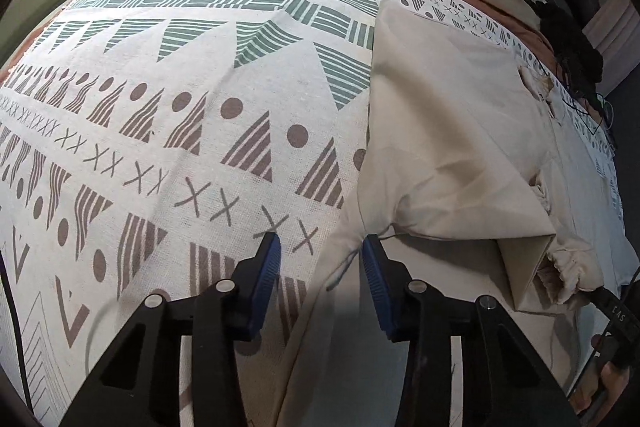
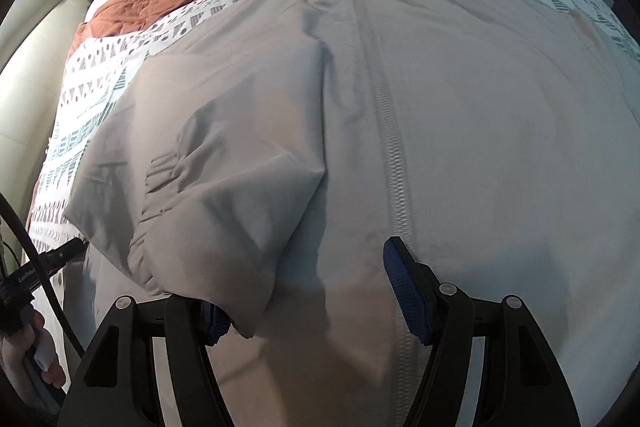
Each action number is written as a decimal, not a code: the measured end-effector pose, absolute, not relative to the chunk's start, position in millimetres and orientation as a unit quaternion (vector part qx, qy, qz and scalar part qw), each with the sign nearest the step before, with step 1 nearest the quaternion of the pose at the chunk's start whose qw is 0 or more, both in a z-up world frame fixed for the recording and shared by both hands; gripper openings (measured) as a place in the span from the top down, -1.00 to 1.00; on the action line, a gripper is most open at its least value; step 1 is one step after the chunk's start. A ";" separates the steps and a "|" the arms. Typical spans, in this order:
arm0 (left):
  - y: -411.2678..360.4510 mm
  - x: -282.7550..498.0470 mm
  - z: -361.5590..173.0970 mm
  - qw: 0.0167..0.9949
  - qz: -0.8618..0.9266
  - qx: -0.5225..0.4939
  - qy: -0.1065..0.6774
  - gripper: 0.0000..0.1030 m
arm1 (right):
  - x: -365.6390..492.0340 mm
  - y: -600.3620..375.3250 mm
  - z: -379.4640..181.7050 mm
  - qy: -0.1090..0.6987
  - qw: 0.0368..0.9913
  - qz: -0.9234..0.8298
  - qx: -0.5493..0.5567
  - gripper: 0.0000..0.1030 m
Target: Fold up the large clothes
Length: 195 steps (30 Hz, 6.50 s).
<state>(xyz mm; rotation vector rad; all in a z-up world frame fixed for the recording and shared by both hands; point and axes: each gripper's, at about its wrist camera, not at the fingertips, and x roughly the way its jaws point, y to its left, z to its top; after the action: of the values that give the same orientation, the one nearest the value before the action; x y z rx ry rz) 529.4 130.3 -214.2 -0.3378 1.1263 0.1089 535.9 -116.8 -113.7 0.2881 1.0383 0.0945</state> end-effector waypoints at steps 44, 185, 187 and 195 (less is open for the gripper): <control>79.8 530.5 -216.4 0.842 0.078 0.040 0.533 -0.70 | 557.0 -208.8 -112.9 0.466 0.843 0.036 0.266 -0.27; -34.9 470.3 -124.3 0.904 -0.031 -0.074 0.420 -1.00 | 480.0 -382.8 -114.6 0.351 0.879 -0.073 0.314 -0.80; -40.1 470.2 -124.3 0.903 -0.031 -0.073 0.423 -1.00 | 480.1 -385.2 -114.5 0.350 0.879 -0.070 0.317 -0.80; -77.3 473.8 -117.1 0.903 -0.043 -0.062 0.423 -1.00 | 464.5 -414.3 -115.8 0.339 0.875 -0.081 0.336 -0.80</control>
<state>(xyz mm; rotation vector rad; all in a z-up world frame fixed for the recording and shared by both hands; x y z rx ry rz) 473.8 -77.3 -117.2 -0.1274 0.8737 -0.0885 464.5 -414.3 -115.8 0.7006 0.7081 -0.1684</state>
